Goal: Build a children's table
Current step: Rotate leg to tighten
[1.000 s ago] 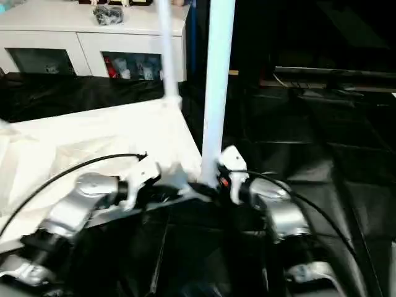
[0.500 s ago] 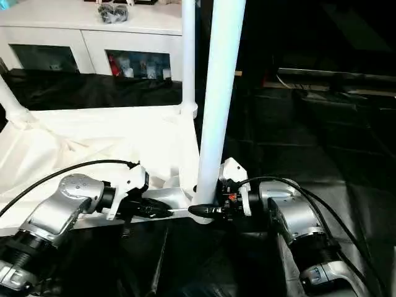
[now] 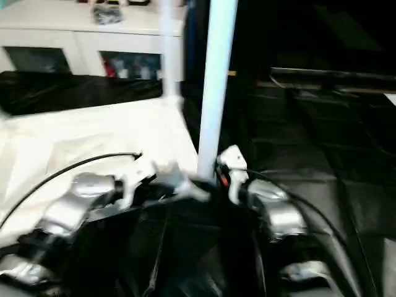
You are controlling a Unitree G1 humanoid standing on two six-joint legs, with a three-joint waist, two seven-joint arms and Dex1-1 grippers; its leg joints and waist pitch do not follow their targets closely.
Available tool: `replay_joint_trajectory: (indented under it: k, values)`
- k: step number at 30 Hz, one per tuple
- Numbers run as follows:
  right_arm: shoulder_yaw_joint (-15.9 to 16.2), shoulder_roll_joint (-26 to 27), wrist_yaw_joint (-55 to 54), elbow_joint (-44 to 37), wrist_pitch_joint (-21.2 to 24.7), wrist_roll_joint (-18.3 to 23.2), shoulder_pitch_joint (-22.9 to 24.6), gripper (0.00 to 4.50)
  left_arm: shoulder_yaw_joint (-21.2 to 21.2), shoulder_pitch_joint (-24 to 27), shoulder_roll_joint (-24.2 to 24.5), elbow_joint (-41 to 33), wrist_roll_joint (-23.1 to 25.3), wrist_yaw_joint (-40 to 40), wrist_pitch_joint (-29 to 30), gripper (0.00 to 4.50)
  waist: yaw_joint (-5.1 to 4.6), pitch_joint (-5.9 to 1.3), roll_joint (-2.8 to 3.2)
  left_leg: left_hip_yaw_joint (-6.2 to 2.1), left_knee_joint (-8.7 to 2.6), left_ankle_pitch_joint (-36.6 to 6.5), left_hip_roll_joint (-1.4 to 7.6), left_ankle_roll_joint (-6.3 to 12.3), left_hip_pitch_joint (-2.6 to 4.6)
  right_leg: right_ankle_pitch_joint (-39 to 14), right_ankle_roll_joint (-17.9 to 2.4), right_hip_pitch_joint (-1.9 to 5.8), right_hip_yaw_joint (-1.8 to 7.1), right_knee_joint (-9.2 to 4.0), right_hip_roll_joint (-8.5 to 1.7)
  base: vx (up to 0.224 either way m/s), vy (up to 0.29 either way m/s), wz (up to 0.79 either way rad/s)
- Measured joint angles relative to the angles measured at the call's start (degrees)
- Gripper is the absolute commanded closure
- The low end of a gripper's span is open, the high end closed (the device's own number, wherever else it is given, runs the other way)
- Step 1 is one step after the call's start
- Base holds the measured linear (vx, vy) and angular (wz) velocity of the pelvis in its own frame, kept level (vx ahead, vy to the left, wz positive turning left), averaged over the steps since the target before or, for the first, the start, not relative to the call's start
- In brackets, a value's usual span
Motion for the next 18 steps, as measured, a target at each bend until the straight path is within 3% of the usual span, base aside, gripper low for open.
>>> replay_joint_trajectory:
  k: [2,6,7,13,18]
  values:
    - [-1.2,2.7,-8.0,1.9,-0.1,-1.2,-1.7,1.91,0.2,-0.9,-2.2,1.3,1.4,4.2,0.3,4.50,-0.34,-0.03,0.11,0.00,0.00,0.0,-0.01,-0.01,-0.01,0.0,0.0,0.00,0.01,-0.01,0.00,0.000,0.000,0.00]
    - [-2.1,4.5,-13.2,2.8,-1.6,-2.3,-2.2,1.91,0.1,-1.2,-4.2,1.7,2.9,7.2,0.4,4.50,-0.53,-0.20,0.40,0.00,0.00,0.0,-0.01,-0.01,-0.07,0.0,0.0,-0.01,0.01,-0.03,0.00,0.000,0.000,0.00]
    - [-2.2,4.5,-13.1,3.0,-2.2,-2.4,-2.2,1.35,0.1,-1.2,-4.3,1.7,2.9,7.1,0.4,4.50,-0.53,-0.21,0.54,0.00,0.00,0.0,-0.01,0.00,-0.13,0.0,0.0,-0.07,0.01,-0.04,0.00,0.000,0.000,0.00]
    - [-2.3,2.9,-7.8,1.9,-2.0,-2.2,-1.5,0.79,0.1,-1.2,-4.0,1.7,2.7,5.3,-0.1,4.50,-0.47,-0.15,0.81,0.00,-0.01,0.0,-0.01,0.01,-0.20,0.0,0.0,-0.09,0.00,-0.10,0.00,0.000,0.000,0.00]
    - [-0.1,-1.1,1.4,0.4,-2.5,-1.2,-0.4,0.75,0.2,-1.2,-1.5,1.5,1.3,0.6,-1.2,4.50,-0.43,-0.08,0.95,-0.01,-0.02,0.0,0.00,0.02,-0.22,0.0,0.0,-0.14,-0.03,-0.08,0.00,0.000,0.000,0.00]
